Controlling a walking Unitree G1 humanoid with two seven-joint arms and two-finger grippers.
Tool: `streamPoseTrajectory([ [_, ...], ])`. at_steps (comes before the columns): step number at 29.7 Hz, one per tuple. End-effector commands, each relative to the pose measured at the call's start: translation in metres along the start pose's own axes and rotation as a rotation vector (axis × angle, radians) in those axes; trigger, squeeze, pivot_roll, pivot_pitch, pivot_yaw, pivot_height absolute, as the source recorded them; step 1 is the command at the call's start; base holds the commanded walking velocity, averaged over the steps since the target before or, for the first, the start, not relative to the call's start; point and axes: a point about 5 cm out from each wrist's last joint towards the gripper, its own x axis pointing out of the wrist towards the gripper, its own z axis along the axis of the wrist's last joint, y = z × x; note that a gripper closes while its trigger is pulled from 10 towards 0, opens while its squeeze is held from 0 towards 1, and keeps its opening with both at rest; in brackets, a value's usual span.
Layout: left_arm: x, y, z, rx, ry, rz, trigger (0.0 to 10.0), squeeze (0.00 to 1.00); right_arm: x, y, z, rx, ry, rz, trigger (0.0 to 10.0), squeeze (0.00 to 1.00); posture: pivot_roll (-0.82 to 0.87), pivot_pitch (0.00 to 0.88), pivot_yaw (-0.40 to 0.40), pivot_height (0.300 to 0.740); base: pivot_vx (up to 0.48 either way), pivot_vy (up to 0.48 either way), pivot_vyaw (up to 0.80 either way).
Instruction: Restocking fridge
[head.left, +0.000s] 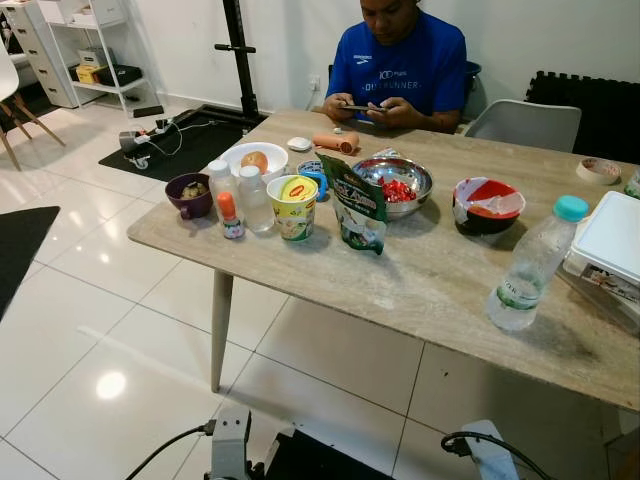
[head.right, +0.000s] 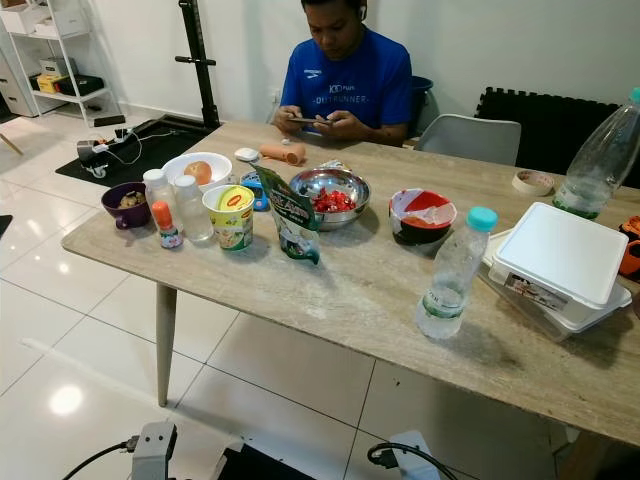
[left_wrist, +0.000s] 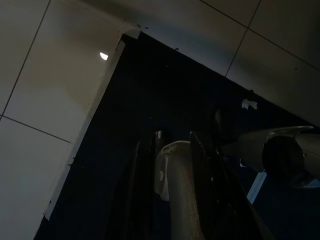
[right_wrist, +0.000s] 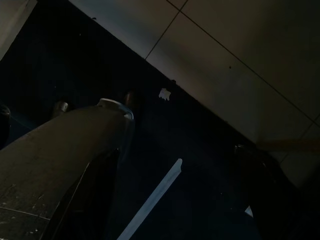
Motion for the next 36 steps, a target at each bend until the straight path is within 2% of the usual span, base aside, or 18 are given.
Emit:
streamPoseTrajectory([
  [1, 0.0003, -0.0028, -0.0041, -0.011, 0.016, -0.003, 10.0, 0.0, -0.0002, -0.0016, -0.0002, 0.008, 0.0, -0.006, 10.0, 0.95, -0.01, 0.014, -0.003, 0.74, 0.0, 0.0, 0.0],
  [3, 0.0003, -0.0028, -0.0041, -0.011, 0.016, -0.003, 10.0, 0.0, -0.0002, -0.0016, -0.0002, 0.008, 0.0, -0.006, 10.0, 0.95, -0.01, 0.014, -0.003, 0.74, 0.0, 0.0, 0.0],
  [4, 0.0001, -0.0024, -0.005, -0.031, 0.015, -0.005, 10.0, 1.0, 0.0002, 0.0013, 0.0011, 0.011, -0.002, 0.025, 10.0, 1.0, -0.01, 0.012, -0.003, 0.74, 0.0, 0.0, 0.0],
  [20, -0.0002, -0.0015, -0.0061, -0.048, 0.016, 0.002, 10.0, 1.0, 0.0006, 0.0022, 0.004, 0.006, -0.016, 0.032, 10.0, 1.0, -0.01, 0.012, -0.004, 0.74, 0.0, 0.0, 0.0],
  [21, -0.0007, 0.0008, -0.0065, -0.051, 0.02, 0.014, 10.0, 0.0, 0.001, 0.0051, 0.0045, -0.02, -0.01, 0.05, 10.0, 0.0, 0.0, 0.013, -0.004, 0.74, 0.0, 0.0, 0.0],
  [29, -0.0007, 0.0008, -0.0065, -0.051, 0.02, 0.014, 10.0, 0.0, 0.001, 0.0051, 0.0045, -0.02, -0.01, 0.05, 10.0, 0.0, 0.0, 0.013, -0.004, 0.74, 0.0, 0.0, 0.0],
  [30, -0.0008, 0.0012, -0.0064, -0.065, 0.02, 0.011, 10.0, 1.0, 0.0012, 0.0066, 0.0052, -0.03, -0.01, 0.059, 10.0, 0.67, -0.01, 0.011, -0.003, 0.74, 0.0, 0.0, 0.0],
  [32, -0.0008, 0.0012, -0.0064, -0.065, 0.02, 0.011, 10.0, 1.0, 0.0012, 0.0066, 0.0052, -0.03, -0.01, 0.059, 10.0, 0.67, -0.01, 0.011, -0.003, 0.74, 0.0, 0.0, 0.0],
  [33, -0.0008, 0.0015, -0.0057, -0.066, 0.019, 0.013, 10.0, 1.0, 0.0013, 0.007, 0.0051, -0.038, -0.008, 0.059, 10.0, 0.99, -0.01, 0.009, -0.004, 0.74, 0.0, 0.0, 0.0],
  [36, -0.0008, 0.0015, -0.0057, -0.066, 0.019, 0.013, 10.0, 1.0, 0.0013, 0.007, 0.0051, -0.038, -0.008, 0.059, 10.0, 0.99, -0.01, 0.009, -0.004, 0.74, 0.0, 0.0, 0.0],
])
